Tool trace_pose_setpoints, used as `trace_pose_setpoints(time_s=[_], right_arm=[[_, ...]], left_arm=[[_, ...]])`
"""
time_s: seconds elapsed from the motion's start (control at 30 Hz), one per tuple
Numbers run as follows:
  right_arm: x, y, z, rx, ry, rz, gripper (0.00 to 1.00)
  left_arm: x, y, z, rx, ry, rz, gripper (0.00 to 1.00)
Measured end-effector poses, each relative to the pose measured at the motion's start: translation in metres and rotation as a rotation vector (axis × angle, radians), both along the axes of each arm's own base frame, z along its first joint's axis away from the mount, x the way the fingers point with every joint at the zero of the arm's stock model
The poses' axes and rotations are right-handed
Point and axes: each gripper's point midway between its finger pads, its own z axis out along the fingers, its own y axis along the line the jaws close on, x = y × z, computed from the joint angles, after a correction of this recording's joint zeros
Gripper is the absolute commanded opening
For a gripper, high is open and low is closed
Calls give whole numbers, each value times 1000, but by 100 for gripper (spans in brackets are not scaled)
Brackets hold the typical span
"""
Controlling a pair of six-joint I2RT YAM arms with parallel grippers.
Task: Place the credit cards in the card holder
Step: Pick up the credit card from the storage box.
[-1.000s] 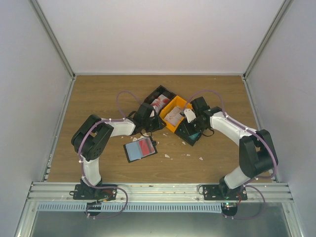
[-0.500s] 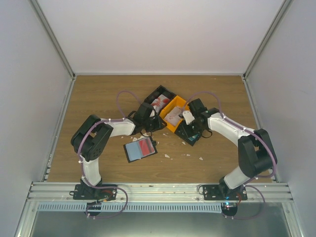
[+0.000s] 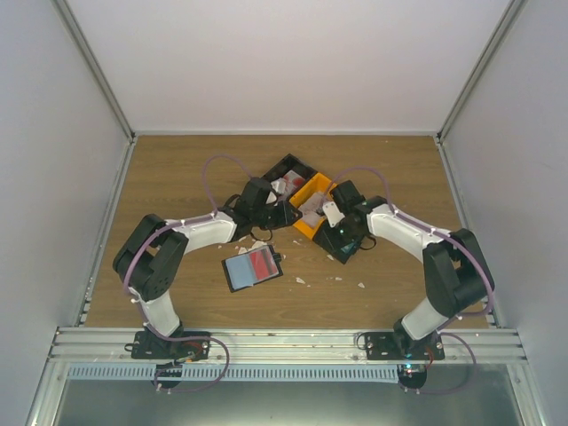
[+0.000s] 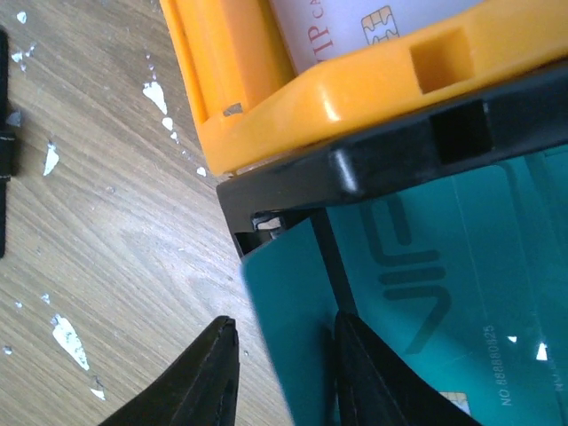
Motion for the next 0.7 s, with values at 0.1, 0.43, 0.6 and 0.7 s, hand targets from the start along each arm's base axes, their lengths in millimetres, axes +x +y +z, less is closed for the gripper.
trace_pose_setpoints(time_s=[0.1, 0.43, 0.6, 0.7], right_arm=[[0, 0, 0, -8, -5, -4, 23], [8, 0, 23, 8, -91, -30, 1], [10, -1, 29, 12, -117, -35, 0], [13, -3, 35, 6, -145, -52, 0]], left_arm=[[-1, 1, 14, -14, -27, -2, 30], [-15, 15, 34, -15, -69, 8, 31], [-26, 25, 29, 5, -56, 14, 31], [-31, 30, 32, 9, -62, 20, 35]])
